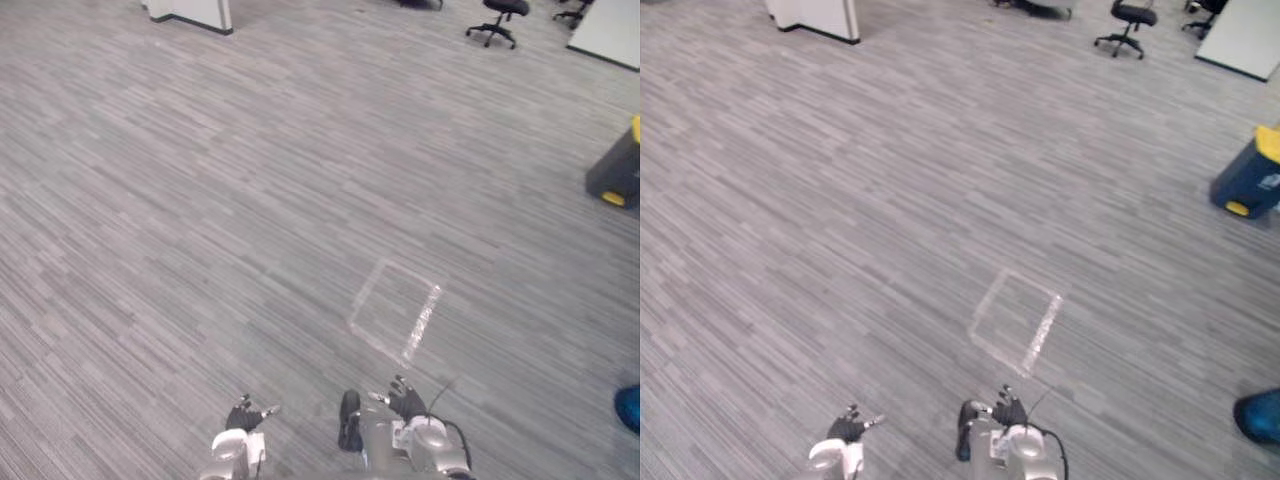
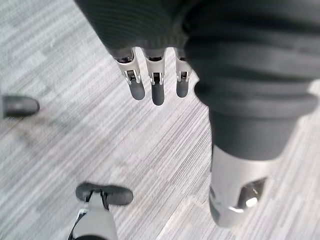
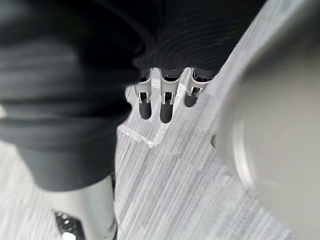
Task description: Organize the slippers on the shoe rack
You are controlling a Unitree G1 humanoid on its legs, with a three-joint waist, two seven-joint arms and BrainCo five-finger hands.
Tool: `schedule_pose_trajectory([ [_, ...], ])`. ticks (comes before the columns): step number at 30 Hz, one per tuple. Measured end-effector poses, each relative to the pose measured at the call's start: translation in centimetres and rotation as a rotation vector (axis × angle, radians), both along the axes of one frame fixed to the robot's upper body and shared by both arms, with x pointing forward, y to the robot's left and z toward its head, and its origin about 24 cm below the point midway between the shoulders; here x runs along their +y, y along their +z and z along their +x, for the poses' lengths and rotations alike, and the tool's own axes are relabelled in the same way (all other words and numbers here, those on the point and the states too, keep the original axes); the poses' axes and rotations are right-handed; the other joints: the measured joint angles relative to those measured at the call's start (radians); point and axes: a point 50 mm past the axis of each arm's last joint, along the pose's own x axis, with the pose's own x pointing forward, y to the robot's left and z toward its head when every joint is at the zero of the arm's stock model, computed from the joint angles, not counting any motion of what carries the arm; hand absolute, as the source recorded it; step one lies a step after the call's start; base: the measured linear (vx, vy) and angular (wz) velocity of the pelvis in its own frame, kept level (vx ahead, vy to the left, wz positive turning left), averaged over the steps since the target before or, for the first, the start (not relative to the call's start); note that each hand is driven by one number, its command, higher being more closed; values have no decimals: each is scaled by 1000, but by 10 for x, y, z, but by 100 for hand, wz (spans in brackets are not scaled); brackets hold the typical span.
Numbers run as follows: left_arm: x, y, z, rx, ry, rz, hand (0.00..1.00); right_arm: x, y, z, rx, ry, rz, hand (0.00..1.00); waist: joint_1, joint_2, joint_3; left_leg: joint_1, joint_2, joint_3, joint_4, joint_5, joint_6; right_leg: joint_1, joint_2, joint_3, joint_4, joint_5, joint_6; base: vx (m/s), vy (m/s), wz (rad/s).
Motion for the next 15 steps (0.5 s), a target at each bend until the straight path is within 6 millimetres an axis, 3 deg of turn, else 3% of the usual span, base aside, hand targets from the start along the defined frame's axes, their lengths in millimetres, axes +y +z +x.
schedule_pose_trajectory([
  [2, 1, 1, 0, -7, 12, -2, 0, 0, -2, -4, 15, -9, 7, 0, -8, 10, -5, -93, 44, -55, 276, 73, -30, 78, 36, -9, -15, -52, -9, 609, -218, -7],
  [3, 1, 2, 2, -19, 52, -16, 0, 3, -2, -6, 17, 5, 9, 0, -13, 13, -4, -195, 69, -83, 497, 244, -63, 144, 63, -3, -59, -69, -17, 402, -105, -22],
  [4, 3, 2, -1, -24, 77, -22, 0, 6, -2, -7, 13, 16, 11, 0, -4, 18, -5, -264, 95, -86, 647, 285, -76, 191, 84, 14, -96, -77, -30, 490, -86, -51],
  [5, 4, 4, 2, -40, 84, -22, 0, 9, -2, -9, 14, 16, 19, 0, 4, 23, -7, -335, 118, -66, 778, 230, -59, 241, 108, 46, -130, -83, -39, 473, -26, -71],
  [7, 8, 7, 7, -67, 85, -10, 0, 15, -4, -14, 33, 10, 38, 0, 25, 11, -3, -435, 120, -27, 858, 125, -37, 345, 120, 124, -201, -94, -46, 471, 0, -103],
  [9, 13, 8, 6, -74, 90, 2, 0, 20, -5, -15, 43, 6, 53, 0, 29, -2, 0, -511, 110, 16, 778, 29, -12, 427, 108, 204, -248, -93, -42, 535, 106, -125],
  [11, 16, 9, 7, -81, 89, 9, 0, 19, -6, -16, 49, -5, 53, 0, 34, -3, 1, -560, 56, -2, 515, -30, 2, 484, 66, 297, -277, -104, -24, 491, 220, -139],
  [12, 15, 9, 8, -81, 82, 9, 0, 18, -6, -16, 49, -8, 51, 0, 35, -6, -3, -568, 14, -56, 368, -24, -1, 489, 43, 332, -278, -120, 1, 467, 320, -141],
  [13, 14, 9, 7, -78, 77, 9, 0, 16, -7, -17, 51, -11, 45, 0, 36, -2, -6, -565, -36, -177, 176, 3, -14, 497, 20, 377, -280, -146, 29, 458, 360, -151],
  [14, 11, 7, 5, -70, 68, 6, 0, 15, -8, -20, 64, -9, 40, 0, 40, 6, -12, -557, -60, -247, 121, 109, -60, 506, 3, 429, -274, -178, 56, 491, 412, -132],
  [15, 16, 7, 4, -62, 60, 20, 0, 17, -9, -21, 73, -6, 42, 0, 36, -11, -24, -542, -94, -242, 123, 92, -36, 509, -21, 457, -263, -184, 62, 485, 400, -95],
])
